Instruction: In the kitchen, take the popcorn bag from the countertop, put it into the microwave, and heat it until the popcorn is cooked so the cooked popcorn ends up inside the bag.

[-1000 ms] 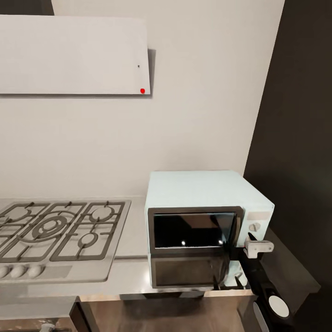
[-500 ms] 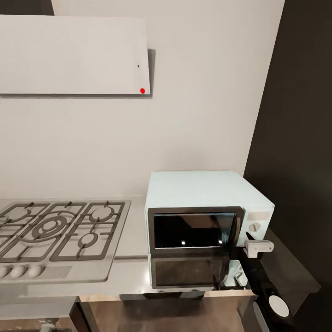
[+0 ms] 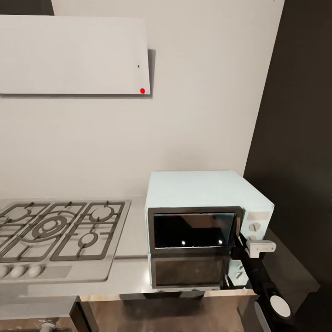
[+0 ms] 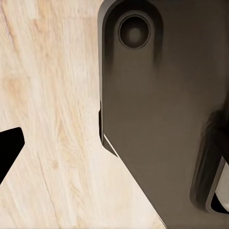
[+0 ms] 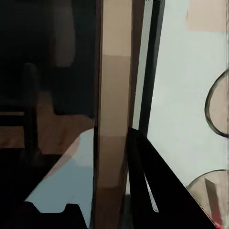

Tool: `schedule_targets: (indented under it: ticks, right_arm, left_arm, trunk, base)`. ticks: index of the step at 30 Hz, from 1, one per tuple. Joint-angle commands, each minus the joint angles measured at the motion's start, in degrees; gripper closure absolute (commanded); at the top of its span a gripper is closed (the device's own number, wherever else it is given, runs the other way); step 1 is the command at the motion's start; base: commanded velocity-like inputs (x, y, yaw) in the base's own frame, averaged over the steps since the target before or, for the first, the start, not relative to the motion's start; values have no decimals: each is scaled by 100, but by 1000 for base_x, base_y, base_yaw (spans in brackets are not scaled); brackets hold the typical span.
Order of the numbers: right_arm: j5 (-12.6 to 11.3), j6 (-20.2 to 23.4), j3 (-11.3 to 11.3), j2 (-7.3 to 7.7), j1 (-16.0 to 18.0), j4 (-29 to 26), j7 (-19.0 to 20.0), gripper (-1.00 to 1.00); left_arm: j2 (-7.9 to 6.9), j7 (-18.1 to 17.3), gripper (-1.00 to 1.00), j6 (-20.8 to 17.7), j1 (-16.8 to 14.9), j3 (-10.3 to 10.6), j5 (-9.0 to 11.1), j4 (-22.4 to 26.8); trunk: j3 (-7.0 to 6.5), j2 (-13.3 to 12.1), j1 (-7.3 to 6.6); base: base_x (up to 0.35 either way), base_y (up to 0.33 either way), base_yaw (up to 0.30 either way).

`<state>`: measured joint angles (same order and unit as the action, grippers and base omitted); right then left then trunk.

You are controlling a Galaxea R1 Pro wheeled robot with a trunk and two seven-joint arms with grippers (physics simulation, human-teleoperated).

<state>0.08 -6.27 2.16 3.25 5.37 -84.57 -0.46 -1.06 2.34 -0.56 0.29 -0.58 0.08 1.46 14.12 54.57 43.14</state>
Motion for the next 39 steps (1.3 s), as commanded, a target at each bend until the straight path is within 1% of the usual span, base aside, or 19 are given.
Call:
schedule_targets:
  ticks: [1, 5, 18, 22, 28, 31, 39]
  right_arm:
    - [0, -15, -76, 0, 2, 1, 19, 100]
    - [0, -15, -76, 0, 2, 0, 19, 100]
    - [9, -15, -67, 0, -1, 2, 21, 100]
    - [9, -15, -67, 0, -1, 3, 25, 100]
    - [9, -11, -67, 0, -1, 5, 25, 100]
    - [9, -14, -67, 0, -1, 4, 28, 100]
    - [9, -14, -67, 0, -1, 8, 28, 100]
  left_arm:
    - [1, 12, -100, -4, 2, -2, 1, 12]
    - [8, 11, -100, 3, 0, 3, 0, 12]
    - [16, 3, -100, 42, 0, 2, 0, 12]
    - [18, 4, -100, 63, -1, 0, 0, 12]
    - [18, 3, -100, 67, 0, -2, 0, 12]
    - [18, 5, -100, 73, -1, -1, 0, 12]
    - [20, 4, -100, 72, 1, -3, 0, 12]
  trunk:
    - [6, 4, -1]
    - [6, 4, -1]
    - [6, 4, -1]
    - [6, 4, -1]
    - [6, 4, -1]
    - [6, 4, -1]
    - [6, 4, -1]
  base:
    - [-165, 0, 0]
    - [-208, 0, 0]
    - [-72, 13, 0]
    - [-193, 2, 0]
    - [-56, 0, 0]
    - [-234, 0, 0]
    - [-63, 0, 0]
